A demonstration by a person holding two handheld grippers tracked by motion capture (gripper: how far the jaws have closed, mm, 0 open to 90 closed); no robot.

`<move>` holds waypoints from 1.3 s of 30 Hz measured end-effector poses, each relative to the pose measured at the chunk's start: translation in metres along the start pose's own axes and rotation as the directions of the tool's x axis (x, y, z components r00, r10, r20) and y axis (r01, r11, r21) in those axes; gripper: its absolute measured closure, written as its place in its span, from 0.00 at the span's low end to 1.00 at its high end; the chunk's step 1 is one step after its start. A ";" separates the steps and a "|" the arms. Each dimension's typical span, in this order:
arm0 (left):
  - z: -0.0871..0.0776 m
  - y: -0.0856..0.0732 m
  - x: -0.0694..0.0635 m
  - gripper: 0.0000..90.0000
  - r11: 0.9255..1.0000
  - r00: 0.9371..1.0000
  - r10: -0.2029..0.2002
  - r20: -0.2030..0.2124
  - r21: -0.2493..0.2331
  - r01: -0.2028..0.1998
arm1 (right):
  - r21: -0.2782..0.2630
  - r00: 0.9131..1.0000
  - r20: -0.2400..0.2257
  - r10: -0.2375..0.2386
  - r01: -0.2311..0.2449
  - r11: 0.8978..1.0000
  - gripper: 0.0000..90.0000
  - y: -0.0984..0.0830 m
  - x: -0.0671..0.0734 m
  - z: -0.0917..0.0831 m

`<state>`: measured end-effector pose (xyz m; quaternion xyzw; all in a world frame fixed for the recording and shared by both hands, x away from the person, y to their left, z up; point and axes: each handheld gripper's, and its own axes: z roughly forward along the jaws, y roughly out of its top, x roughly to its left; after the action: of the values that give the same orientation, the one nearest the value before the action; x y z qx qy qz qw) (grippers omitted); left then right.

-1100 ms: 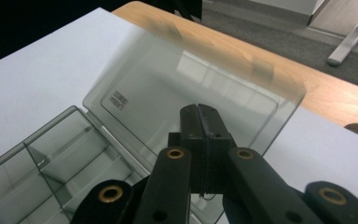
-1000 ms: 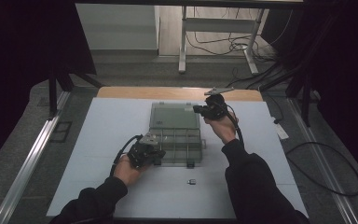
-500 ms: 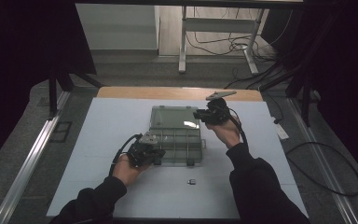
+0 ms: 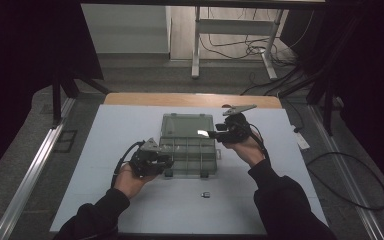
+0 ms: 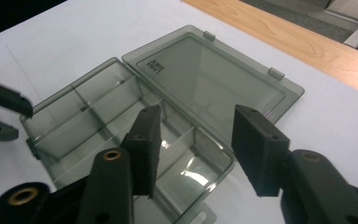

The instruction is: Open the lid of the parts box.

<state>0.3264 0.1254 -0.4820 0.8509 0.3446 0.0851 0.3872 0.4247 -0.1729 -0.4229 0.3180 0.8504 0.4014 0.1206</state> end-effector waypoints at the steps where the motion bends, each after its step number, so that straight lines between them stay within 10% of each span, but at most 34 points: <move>1: -0.002 -0.001 0.001 0.71 1.000 1.000 -0.002 0.001 0.002 0.002 | 0.002 1.000 0.001 -0.003 0.003 1.000 0.54 -0.001 0.001 -0.001; 39: -0.048 -0.021 0.011 0.06 0.998 0.999 -0.048 0.006 -0.033 0.048 | 0.051 0.999 -0.014 -0.031 0.032 0.998 0.14 -0.048 0.028 -0.053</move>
<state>0.3039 0.1707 -0.4657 0.8362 0.3624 0.0792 0.4040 0.3579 -0.2099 -0.4235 0.3050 0.8660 0.3796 0.1133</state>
